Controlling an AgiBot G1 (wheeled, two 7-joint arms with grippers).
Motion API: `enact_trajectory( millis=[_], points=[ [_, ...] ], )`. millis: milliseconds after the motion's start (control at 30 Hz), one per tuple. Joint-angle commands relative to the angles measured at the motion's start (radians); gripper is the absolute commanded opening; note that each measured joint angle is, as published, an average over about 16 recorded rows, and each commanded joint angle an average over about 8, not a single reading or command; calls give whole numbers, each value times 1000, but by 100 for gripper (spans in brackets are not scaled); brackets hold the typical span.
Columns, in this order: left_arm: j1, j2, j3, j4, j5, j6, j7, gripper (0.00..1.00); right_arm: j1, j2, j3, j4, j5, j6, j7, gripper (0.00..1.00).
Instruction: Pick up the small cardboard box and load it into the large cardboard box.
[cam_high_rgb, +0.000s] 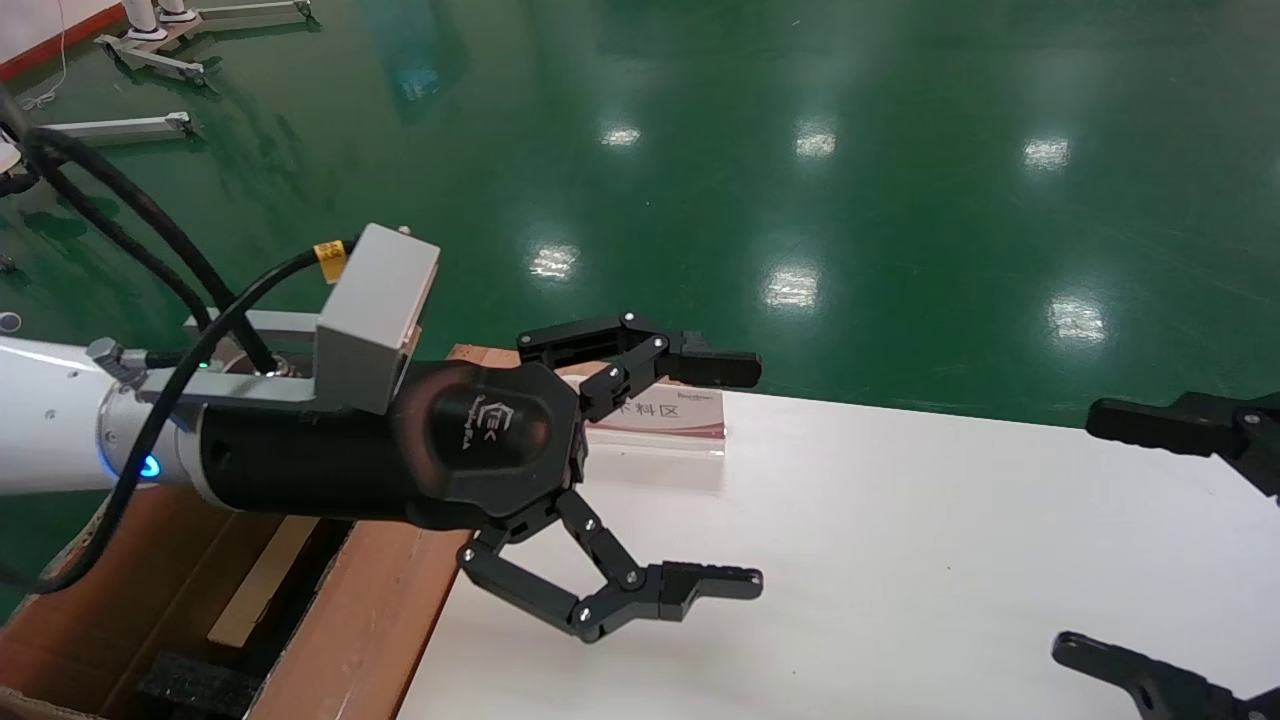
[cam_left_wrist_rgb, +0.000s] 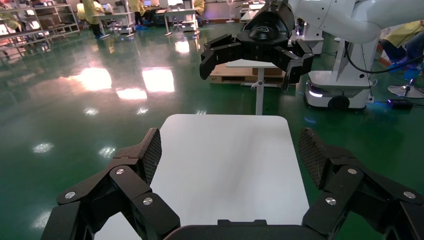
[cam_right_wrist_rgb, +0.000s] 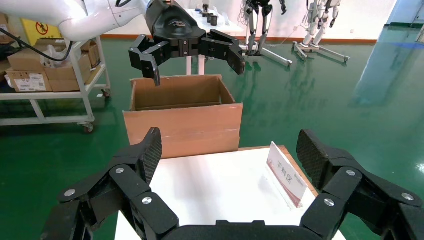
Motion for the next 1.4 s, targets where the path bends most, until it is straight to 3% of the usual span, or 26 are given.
enact_trajectory(
  millis=[33, 1400],
  points=[
    [0, 0, 0, 0, 0, 0, 0, 100, 0, 0, 0, 0, 0, 0, 0, 100],
    [-1, 0, 2, 0, 1, -1, 0, 100, 0, 0, 0, 0, 0, 0, 0, 100]
  ],
)
